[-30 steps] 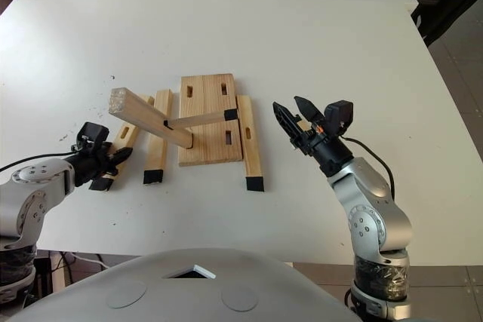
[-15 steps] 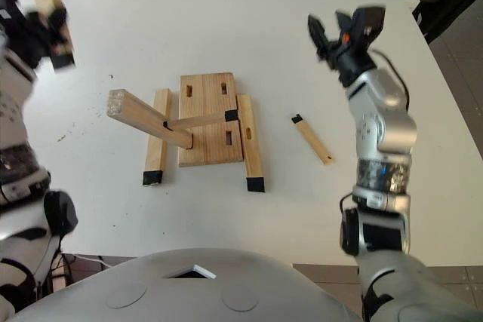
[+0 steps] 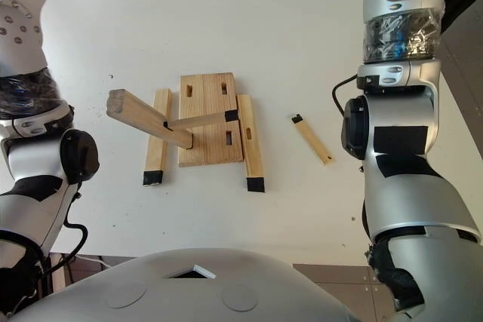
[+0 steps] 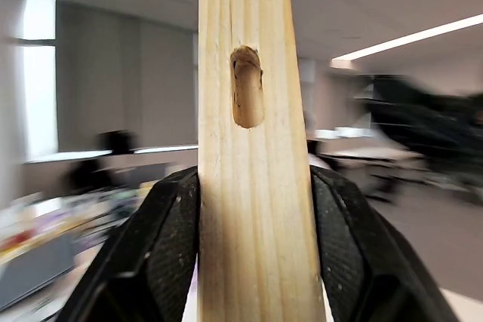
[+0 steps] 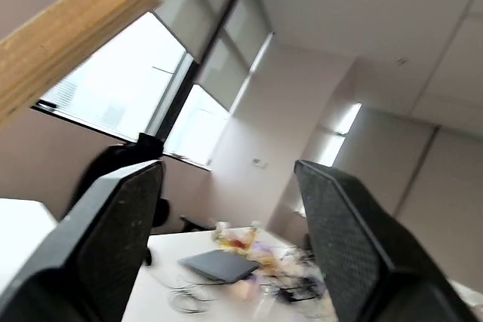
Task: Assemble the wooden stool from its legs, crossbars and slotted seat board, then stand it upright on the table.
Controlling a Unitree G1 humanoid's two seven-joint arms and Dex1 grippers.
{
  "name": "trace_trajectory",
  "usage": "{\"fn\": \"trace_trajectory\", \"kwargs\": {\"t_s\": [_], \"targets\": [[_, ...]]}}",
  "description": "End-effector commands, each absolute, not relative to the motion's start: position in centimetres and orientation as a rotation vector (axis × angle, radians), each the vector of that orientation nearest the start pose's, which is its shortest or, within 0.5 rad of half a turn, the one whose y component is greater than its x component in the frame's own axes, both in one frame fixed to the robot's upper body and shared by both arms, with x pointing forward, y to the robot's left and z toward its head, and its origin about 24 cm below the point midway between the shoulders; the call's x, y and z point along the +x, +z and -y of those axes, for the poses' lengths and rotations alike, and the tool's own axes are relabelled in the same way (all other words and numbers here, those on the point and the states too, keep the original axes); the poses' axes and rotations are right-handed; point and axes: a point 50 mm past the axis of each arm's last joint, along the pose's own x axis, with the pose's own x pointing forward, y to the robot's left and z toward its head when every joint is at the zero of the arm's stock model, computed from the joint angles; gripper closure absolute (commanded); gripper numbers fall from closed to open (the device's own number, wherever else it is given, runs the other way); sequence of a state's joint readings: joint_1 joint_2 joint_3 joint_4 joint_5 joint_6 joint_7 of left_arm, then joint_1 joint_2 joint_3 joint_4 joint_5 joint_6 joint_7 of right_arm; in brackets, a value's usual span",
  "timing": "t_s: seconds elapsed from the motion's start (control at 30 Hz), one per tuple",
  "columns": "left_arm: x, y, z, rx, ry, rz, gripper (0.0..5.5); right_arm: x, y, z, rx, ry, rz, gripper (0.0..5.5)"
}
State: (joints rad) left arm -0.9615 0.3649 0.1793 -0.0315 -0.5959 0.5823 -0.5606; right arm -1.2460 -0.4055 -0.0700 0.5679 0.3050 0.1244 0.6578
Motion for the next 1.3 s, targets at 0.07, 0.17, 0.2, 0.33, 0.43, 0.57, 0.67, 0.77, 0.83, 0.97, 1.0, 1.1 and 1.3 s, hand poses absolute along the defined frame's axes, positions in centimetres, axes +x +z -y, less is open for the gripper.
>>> {"fn": "trace_trajectory", "kwargs": {"t_s": [0.07, 0.17, 0.2, 0.33, 0.43, 0.57, 0.67, 0.77, 0.83, 0.97, 1.0, 1.1, 1.3], "targets": [[30.2, 29.1, -13.2, 0.076, -1.162, 0.426, 3.44, 36.8, 32.2, 15.3, 0.068, 1.105, 0.297, 2.31], [29.5, 28.7, -13.3, 0.109, -1.278, 0.421, 3.44, 36.3, 30.9, 16.9, 0.044, 1.227, 0.202, 2.31], [29.4, 28.6, -13.5, 0.116, -1.299, 0.416, 3.44, 36.2, 30.7, 17.2, 0.031, 1.257, 0.191, 2.11], [29.5, 28.0, -13.9, 0.145, -1.352, 0.387, 3.44, 34.6, 29.9, 17.4, -0.039, 1.459, 0.162, 1.69], [29.3, 27.9, -14.1, 0.152, -1.381, 0.391, 3.44, 33.9, 29.2, 17.6, -0.069, 1.500, 0.155, 1.32], [29.7, 27.5, -14.0, 0.143, -1.386, 0.384, 3.44, 33.5, 29.0, 17.5, -0.087, 1.492, 0.181, 1.32], [29.9, 26.8, -14.0, 0.154, -1.394, 0.354, 3.44, 33.0, 30.1, 17.0, -0.041, 1.518, 0.215, 1.32], [29.8, 25.9, -14.2, 0.157, -1.401, 0.318, 3.44, 32.3, 31.0, 16.2, -0.008, 1.541, 0.237, 1.32], [29.7, 25.4, -14.2, 0.163, -1.405, 0.301, 3.44, 32.0, 31.3, 15.9, 0.004, 1.550, 0.251, 1.32], [29.8, 24.8, -14.1, 0.174, -1.394, 0.288, 3.44, 31.4, 31.1, 15.5, 0.002, 1.580, 0.244, 1.32], [29.8, 24.7, -14.1, 0.175, -1.394, 0.288, 3.44, 31.4, 31.0, 15.4, 0.008, 1.582, 0.239, 1.32], [29.7, 24.3, -14.0, 0.184, -1.389, 0.275, 3.44, 31.3, 31.0, 15.2, 0.037, 1.591, 0.221, 1.32], [29.3, 23.9, -13.9, 0.179, -1.385, 0.272, 3.44, 31.6, 30.3, 14.4, 0.042, 1.585, 0.158, 1.69]]}}
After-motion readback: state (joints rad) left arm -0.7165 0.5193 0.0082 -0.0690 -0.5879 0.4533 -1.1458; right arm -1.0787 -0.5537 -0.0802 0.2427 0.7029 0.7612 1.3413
